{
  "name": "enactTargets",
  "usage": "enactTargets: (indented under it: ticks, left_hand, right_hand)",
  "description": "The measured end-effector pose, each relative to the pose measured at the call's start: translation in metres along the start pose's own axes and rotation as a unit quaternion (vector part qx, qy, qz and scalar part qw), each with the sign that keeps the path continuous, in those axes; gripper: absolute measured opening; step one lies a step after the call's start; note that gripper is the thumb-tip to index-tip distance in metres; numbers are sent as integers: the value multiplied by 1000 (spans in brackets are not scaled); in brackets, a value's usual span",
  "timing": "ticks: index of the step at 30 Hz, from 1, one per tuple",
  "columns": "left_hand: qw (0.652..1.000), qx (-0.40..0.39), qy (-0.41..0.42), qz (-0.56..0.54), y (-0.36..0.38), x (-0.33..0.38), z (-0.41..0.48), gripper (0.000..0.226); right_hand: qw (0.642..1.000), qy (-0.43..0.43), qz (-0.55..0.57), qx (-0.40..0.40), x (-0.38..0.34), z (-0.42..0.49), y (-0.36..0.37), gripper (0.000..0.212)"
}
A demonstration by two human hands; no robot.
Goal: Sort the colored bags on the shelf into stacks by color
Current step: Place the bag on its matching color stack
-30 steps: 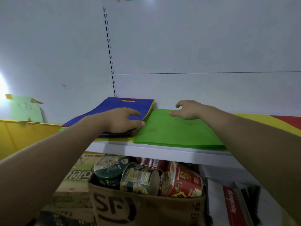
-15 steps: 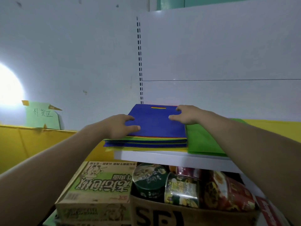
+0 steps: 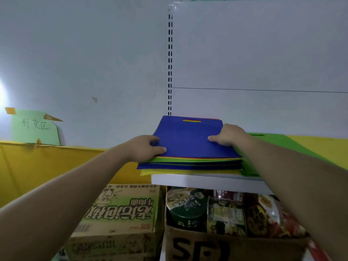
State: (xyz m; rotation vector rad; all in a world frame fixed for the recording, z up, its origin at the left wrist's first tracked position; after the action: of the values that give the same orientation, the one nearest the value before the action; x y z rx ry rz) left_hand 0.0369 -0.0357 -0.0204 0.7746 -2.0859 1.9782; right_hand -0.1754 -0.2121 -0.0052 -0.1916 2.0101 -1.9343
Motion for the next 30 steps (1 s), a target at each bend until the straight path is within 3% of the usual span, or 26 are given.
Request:
enactTargets:
  ticks: [4,8,12,18,24,28,30]
  left_hand:
    - [1000,-4,-5,3,1,-1,-1,63]
    - [1000,-16,-4,19,-1,2,-1,61]
    - [999,-11,7,32,1,7,0,60]
    - [1000,21,12,4,-2,7,4,45]
    - [996,64,23,-52,-7,8,7,37]
    - [951,125,80,-270,-18,16,2,64]
    - [922,130,103,-351,-23,22,1,61]
  right_hand:
    - [998,14,48,35,2,0,-7,58]
    - [993,7,89,75,6,5,-14,12]
    - [984,8,136,113,14,6,-19,27]
    - [957,-50,221,181,19,-3,-32,11]
    - [835,-104,511,175,16,-29,-51,5]
    - [745,-107,641,150,23,-43,-59,4]
    - [715,-108,675,148,30,-50,-61,4]
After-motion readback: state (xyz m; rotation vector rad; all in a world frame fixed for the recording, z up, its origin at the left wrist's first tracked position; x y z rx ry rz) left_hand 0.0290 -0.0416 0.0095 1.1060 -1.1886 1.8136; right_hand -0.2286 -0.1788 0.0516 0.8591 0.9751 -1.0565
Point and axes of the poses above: each hand's wrist, its own z-axis towards the middle knuckle, its own y-axis out of the palm, x = y × z, the point moved 5 cm from there along z, towards the middle knuckle, and after that the axes turned 9 degrees about -x, right-handed, at the moved point
